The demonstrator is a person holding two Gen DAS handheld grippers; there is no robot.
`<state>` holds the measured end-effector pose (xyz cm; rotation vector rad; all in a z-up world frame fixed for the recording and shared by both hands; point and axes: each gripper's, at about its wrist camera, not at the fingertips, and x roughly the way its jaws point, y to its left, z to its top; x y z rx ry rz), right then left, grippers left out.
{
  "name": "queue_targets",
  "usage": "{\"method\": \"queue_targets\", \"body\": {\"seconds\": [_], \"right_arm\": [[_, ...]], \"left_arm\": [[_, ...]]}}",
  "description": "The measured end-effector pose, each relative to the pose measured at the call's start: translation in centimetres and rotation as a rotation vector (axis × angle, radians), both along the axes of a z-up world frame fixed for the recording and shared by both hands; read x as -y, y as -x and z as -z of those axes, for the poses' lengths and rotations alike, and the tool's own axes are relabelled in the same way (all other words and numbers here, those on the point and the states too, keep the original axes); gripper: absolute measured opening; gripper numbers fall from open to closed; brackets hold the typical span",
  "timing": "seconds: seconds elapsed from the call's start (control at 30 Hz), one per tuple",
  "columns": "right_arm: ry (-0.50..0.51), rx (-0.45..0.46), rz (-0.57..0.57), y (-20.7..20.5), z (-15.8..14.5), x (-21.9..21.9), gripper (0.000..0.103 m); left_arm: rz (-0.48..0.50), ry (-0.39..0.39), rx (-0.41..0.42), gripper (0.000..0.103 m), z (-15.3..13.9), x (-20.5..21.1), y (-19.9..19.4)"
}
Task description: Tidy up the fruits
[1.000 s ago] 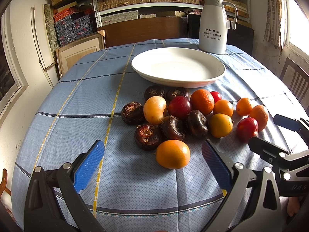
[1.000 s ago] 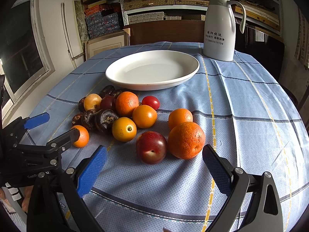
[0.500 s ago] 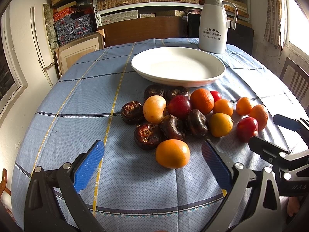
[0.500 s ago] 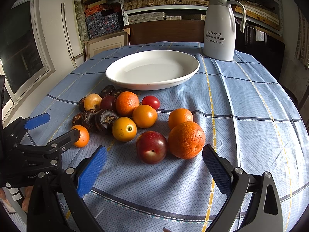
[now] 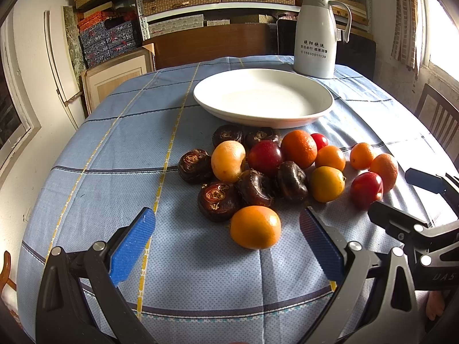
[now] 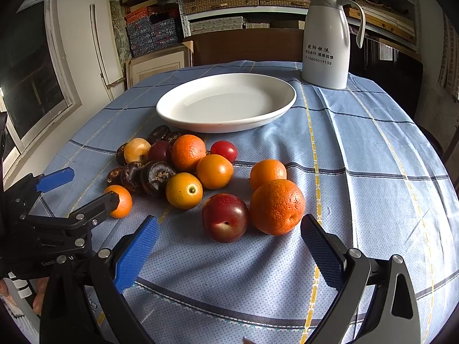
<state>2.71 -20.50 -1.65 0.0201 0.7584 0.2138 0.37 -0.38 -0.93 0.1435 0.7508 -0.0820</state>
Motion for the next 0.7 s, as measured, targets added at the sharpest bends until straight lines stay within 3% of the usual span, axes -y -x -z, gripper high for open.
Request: {"method": "queue_targets", "body": {"seconds": [0.7], "right_arm": [[0.006,-0.012,-0.002,0.14,0.28,-0.26,0.099]], "left_arm": [[0.000,-0.011,-0.023,0.099,0.29,0.32,-0.20]]}}
